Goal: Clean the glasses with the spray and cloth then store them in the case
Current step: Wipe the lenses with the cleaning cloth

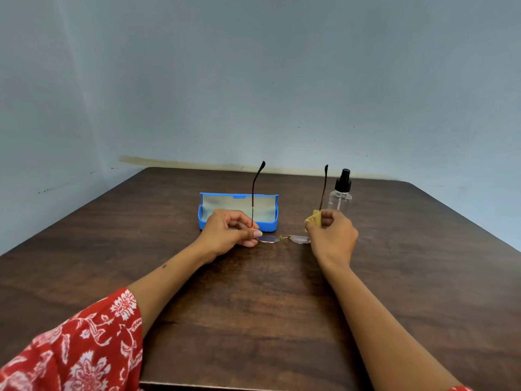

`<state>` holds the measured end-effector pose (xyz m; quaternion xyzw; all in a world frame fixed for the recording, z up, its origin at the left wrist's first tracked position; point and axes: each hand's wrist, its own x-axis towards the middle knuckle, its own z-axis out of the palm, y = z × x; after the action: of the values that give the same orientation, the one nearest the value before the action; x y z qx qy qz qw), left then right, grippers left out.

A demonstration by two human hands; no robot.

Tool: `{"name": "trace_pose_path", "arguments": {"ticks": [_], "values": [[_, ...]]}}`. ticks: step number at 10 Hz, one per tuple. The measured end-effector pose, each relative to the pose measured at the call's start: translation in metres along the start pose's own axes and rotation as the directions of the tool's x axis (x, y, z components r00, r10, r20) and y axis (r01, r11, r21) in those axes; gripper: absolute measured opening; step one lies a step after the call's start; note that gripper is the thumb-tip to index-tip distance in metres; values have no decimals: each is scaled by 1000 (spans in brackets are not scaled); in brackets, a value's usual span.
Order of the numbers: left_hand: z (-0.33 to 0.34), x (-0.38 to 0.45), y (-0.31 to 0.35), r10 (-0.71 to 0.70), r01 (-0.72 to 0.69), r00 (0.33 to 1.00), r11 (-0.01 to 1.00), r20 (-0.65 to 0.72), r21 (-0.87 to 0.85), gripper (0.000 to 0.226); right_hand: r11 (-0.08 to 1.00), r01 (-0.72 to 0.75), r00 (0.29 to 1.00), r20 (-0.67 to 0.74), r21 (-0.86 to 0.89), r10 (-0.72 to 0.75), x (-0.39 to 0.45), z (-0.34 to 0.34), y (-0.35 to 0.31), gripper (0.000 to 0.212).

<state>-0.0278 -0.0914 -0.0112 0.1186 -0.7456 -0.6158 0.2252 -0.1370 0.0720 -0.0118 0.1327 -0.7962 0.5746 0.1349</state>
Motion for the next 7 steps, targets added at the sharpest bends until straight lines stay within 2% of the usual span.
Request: {"name": "trace_pose_path", "arguments": {"ticks": [2, 4, 5, 6, 7], "values": [[0, 1, 1, -13, 13, 1000, 1000, 1, 12, 9, 969, 137, 985, -129, 206, -112, -1, -3, -12, 30], [0, 1, 0, -8, 8, 1000, 1000, -9, 5, 9, 1000, 11, 1000, -1, 19, -11, 1, 1, 1, 26], [-1, 1, 0, -15, 15, 1000, 1000, -8, 7, 9, 999, 27, 999, -22, 44, -26, 0, 0, -2, 26], [0, 1, 1, -25, 25, 1000, 1000, -1, 13, 9, 974, 113, 990, -100, 195, -95, 0, -3, -10, 31], [-1, 1, 1, -28, 28, 1000, 1000, -2, 7, 9, 975, 118, 990, -96, 188, -102, 0, -2, -10, 29]]}}
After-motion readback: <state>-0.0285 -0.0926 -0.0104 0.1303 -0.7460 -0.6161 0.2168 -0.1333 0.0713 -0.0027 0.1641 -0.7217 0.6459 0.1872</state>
